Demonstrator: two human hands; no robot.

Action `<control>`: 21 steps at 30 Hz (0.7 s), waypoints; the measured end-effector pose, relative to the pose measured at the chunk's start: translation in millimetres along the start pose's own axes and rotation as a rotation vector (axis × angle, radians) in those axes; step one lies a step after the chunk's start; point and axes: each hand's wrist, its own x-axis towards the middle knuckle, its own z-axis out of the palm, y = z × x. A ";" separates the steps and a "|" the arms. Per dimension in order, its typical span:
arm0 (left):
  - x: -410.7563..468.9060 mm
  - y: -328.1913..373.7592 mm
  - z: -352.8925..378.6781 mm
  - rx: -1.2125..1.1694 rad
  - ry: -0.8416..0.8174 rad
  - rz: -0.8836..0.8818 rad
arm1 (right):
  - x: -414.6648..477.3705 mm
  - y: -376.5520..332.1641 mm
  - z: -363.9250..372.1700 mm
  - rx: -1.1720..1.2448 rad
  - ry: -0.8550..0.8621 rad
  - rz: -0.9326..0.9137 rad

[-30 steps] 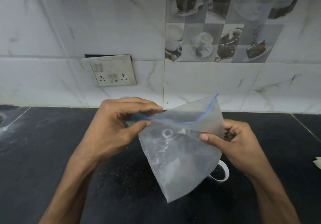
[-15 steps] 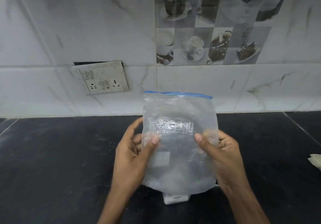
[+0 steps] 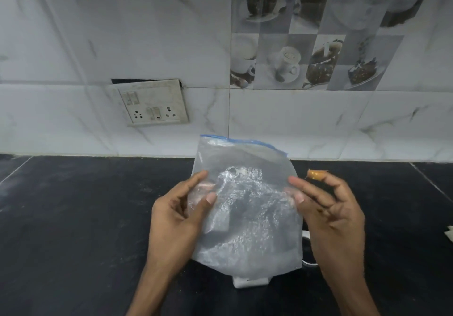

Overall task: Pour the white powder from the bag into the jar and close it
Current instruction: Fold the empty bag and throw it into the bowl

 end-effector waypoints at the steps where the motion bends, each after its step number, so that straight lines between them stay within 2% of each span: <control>1: 0.0 0.2 -3.0 0.024 -0.026 -0.002 | 0.7 -1.2 -0.6 0.004 -0.023 0.009; 5: 2.3 2.0 -15.4 0.144 -0.197 -0.013 | 2.7 -3.2 -4.0 -0.064 -0.057 0.008; 10: 7.2 4.2 -23.2 0.321 -0.094 0.122 | 3.4 -6.5 -8.4 -0.230 -0.105 -0.043; 15: 11.6 -1.6 -23.4 0.221 -0.087 0.157 | 6.5 -16.5 -16.2 -0.401 -0.127 -0.154; 18: 10.3 -1.5 -17.3 0.101 -0.117 0.128 | 8.0 -20.1 -19.1 -0.472 -0.186 -0.116; 21: 8.2 -2.7 -11.4 0.083 -0.152 0.106 | 8.0 -26.4 -17.6 -0.590 -0.298 -0.066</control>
